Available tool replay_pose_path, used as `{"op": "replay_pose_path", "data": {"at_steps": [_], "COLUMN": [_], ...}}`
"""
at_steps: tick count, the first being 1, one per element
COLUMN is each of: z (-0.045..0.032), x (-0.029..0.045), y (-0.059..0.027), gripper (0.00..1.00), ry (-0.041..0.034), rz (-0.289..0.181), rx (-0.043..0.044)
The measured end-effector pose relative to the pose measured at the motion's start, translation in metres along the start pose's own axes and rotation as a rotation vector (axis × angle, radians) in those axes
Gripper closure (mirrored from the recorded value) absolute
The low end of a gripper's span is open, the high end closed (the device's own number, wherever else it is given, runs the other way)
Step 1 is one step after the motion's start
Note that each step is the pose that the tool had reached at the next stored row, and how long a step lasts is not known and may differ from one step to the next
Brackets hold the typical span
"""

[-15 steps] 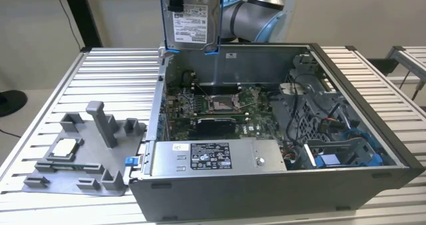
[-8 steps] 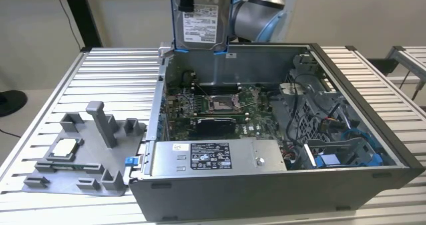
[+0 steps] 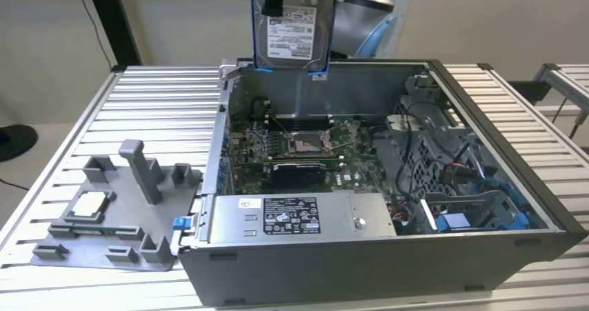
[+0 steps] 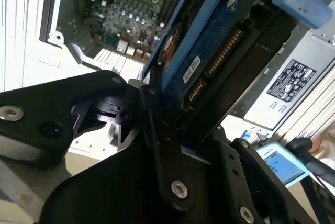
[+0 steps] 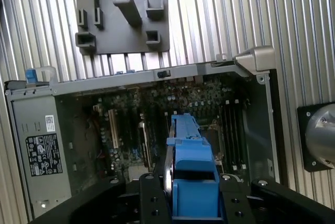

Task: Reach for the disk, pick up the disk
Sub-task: 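Pick up the disk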

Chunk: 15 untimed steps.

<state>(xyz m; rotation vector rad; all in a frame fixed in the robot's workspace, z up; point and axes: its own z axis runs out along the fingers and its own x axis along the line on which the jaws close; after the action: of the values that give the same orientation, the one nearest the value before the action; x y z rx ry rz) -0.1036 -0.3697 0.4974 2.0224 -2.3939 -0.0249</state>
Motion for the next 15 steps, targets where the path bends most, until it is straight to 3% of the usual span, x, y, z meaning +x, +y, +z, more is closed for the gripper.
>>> {"op": "replay_pose_path", "data": {"at_steps": [15], "z": [-0.0006], "x": [-0.0055], "y": [-0.0325], "gripper": [1.0], "ry": [0.0001], "rz": [0.0], "rx": [0.0]}}
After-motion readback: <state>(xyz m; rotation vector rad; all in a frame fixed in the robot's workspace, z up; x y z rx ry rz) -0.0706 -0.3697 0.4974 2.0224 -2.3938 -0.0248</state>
